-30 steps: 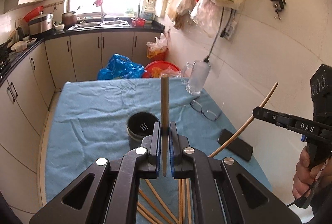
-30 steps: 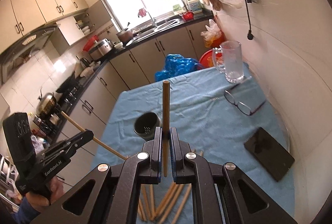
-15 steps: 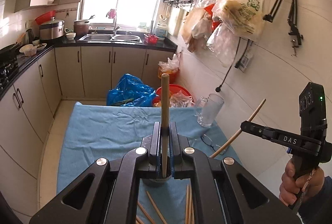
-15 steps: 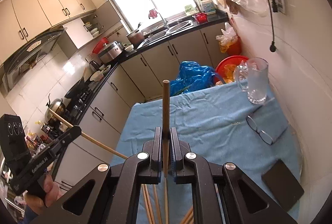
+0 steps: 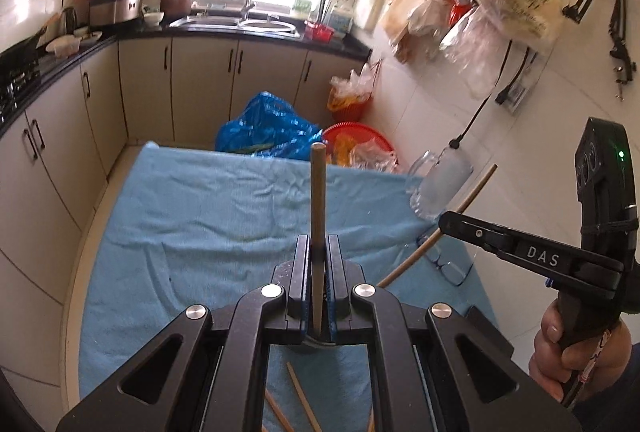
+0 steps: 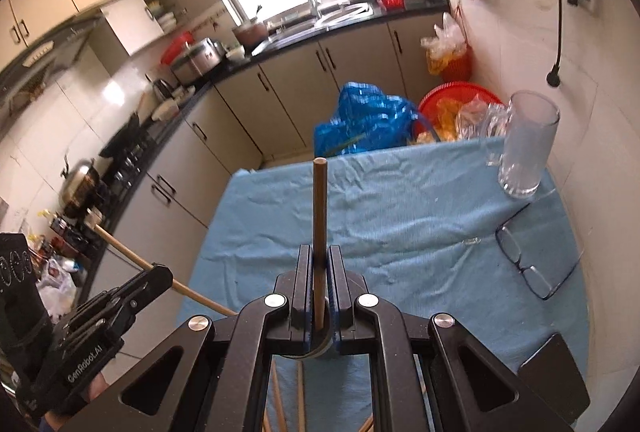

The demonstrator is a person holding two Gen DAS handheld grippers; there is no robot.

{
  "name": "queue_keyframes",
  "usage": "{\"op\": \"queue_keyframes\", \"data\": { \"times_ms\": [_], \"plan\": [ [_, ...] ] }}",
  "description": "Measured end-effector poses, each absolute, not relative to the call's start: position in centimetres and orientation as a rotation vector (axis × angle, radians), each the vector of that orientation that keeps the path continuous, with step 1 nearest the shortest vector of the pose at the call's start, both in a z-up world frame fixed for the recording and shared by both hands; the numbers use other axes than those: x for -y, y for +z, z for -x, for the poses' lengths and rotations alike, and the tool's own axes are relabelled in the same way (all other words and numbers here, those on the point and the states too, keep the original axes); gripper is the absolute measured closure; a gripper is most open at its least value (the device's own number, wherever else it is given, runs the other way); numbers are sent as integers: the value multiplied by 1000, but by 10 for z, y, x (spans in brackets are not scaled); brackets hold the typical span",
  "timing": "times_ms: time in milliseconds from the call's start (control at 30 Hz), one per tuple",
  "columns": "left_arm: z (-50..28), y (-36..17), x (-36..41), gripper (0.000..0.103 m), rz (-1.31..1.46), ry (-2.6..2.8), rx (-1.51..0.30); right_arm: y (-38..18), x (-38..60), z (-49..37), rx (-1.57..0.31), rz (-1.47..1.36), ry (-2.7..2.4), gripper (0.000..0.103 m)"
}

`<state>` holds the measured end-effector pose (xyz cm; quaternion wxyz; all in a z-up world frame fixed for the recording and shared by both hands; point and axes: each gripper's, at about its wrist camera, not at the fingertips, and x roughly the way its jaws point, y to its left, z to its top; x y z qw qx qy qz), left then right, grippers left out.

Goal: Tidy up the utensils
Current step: 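Lower the chopstick into the grey cup and open the right gripper, then move the right gripper back to the chopsticks and close on one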

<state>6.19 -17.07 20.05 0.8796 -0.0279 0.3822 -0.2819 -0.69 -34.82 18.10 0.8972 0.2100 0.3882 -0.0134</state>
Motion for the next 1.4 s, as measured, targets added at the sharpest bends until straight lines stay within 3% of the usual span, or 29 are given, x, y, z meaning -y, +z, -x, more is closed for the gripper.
{"op": "queue_keyframes", "data": {
  "times_ms": [567, 633, 700, 833, 900, 1233, 1400],
  "plan": [
    [-78, 165, 168, 97, 63, -546, -866, 139, 341, -17, -899, -415, -25, 94],
    [-78, 164, 167, 97, 66, -546, -869, 140, 341, -17, -901, -413, -31, 87],
    [-78, 165, 167, 97, 66, -548, -865, 142, 342, -16, -896, -413, -34, 71],
    [-75, 168, 167, 97, 70, -557, -855, 149, 343, -10, -884, -409, -40, 57],
    [-73, 170, 168, 97, 67, -563, -849, 154, 345, -7, -873, -415, -42, 44],
    [-63, 182, 165, 97, 57, -589, -821, 186, 360, 29, -792, -363, -110, 24],
    [-52, 195, 158, 97, 60, -598, -787, 213, 357, 65, -690, -200, -245, 14]
  ]
}}
